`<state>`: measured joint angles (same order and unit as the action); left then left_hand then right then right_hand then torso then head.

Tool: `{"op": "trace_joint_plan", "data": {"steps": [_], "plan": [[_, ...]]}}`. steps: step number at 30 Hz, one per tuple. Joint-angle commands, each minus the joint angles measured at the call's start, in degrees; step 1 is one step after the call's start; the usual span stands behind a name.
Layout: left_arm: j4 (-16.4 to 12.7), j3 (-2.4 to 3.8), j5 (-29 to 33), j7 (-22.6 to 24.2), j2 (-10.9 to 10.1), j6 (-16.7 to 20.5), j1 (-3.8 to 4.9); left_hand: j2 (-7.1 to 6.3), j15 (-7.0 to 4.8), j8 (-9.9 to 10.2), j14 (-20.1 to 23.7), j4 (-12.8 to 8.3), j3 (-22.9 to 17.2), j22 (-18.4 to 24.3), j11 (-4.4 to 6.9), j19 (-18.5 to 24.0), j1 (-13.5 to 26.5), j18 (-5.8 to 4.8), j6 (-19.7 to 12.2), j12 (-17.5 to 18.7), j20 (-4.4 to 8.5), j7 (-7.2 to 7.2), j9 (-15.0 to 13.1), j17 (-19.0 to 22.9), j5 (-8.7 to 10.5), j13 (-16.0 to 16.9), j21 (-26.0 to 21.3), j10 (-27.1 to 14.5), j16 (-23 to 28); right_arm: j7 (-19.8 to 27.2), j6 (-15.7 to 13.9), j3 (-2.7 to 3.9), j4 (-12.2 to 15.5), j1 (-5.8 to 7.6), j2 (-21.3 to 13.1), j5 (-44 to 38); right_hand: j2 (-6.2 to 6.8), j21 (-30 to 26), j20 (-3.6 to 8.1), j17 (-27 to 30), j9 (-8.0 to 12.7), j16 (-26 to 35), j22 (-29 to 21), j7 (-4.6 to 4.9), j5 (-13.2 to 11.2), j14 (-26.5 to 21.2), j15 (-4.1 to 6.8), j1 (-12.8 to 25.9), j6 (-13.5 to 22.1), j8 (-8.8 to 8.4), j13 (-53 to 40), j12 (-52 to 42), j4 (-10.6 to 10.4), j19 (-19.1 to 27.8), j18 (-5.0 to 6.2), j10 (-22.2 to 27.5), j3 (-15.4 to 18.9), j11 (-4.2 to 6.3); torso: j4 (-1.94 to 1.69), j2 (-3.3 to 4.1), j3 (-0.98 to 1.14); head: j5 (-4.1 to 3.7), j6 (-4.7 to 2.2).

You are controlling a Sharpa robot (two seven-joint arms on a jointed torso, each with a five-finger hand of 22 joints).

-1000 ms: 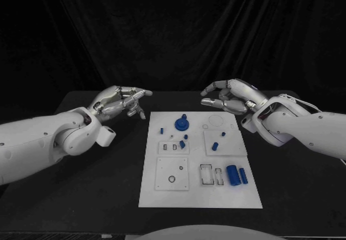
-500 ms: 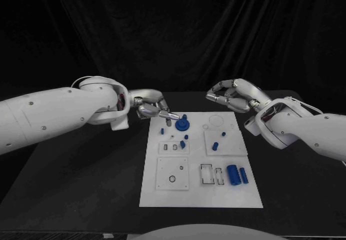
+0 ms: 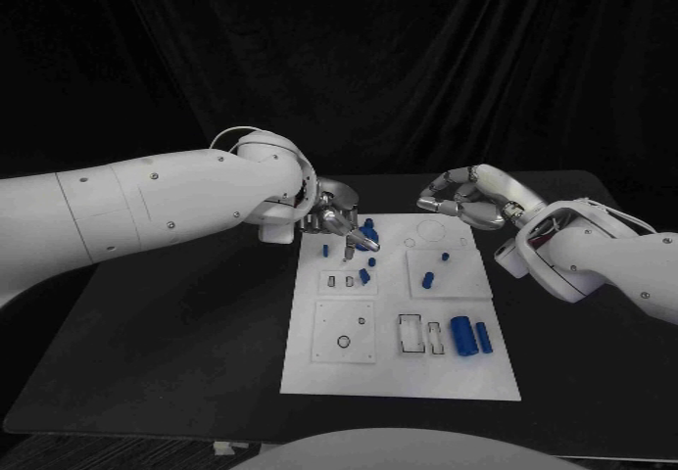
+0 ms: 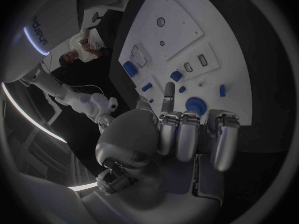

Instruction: Assemble the parts on the task board

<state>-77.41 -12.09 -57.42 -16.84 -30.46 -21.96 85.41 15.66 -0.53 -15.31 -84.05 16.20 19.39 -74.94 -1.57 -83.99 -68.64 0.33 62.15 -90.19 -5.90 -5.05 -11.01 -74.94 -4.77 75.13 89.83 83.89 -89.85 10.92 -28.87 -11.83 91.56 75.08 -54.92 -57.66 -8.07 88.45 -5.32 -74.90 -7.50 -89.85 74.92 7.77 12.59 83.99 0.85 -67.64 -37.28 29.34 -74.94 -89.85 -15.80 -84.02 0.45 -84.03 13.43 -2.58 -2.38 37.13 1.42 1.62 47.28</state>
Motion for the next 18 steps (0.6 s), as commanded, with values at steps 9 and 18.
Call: {"op": "trace_joint_plan", "data": {"steps": [9, 18], "plan": [[2.9, 0.05, 11.34, -16.94, 4.24, -4.08, 0.12, -0.6, -0.04, 2.6, -5.95, -1.74, -3.3, -15.06, -0.22, -6.01, -0.17, -0.33, -1.63, 0.19, 0.04, -0.47, -0.52, -15.06, -4.28, 14.87, 0.17, 6.11, -0.15, -2.64, 2.22, 0.05, -0.31, -0.36, 0.21, -0.2, -0.13, -0.35, -0.47, -15.1, 0.1, -0.15, 14.23, 0.08, -0.22, 6.01, -0.29, -0.47, -0.12, 0.2, -15.06, -0.15, -0.16, -4.44, 0.2, -5.97, 0.32, -0.27, 0.17, -0.28, 0.5, -0.51, 0.43], [6.34, 0.04, 11.74, -22.99, 8.01, -8.9, 0.03, -1.95, -0.48, 4.18, -5.95, -3.52, -5.75, -15.06, 0.15, -6.01, -0.88, -0.33, -0.77, 0.19, 0.36, -0.29, -0.59, -15.06, -2.99, 14.87, 0.17, 6.11, -0.15, -2.8, 2.18, 0.05, -0.59, -0.66, 0.74, -0.2, 0.09, -0.7, -0.46, -15.1, 0.28, -0.15, 14.08, 0.05, -0.09, 6.01, -0.25, -0.93, 0.39, -0.06, -15.06, -0.15, -0.24, -4.16, 0.31, -5.97, 0.64, -0.17, 0.3, -0.58, 0.74, -0.02, 0.87]]}}
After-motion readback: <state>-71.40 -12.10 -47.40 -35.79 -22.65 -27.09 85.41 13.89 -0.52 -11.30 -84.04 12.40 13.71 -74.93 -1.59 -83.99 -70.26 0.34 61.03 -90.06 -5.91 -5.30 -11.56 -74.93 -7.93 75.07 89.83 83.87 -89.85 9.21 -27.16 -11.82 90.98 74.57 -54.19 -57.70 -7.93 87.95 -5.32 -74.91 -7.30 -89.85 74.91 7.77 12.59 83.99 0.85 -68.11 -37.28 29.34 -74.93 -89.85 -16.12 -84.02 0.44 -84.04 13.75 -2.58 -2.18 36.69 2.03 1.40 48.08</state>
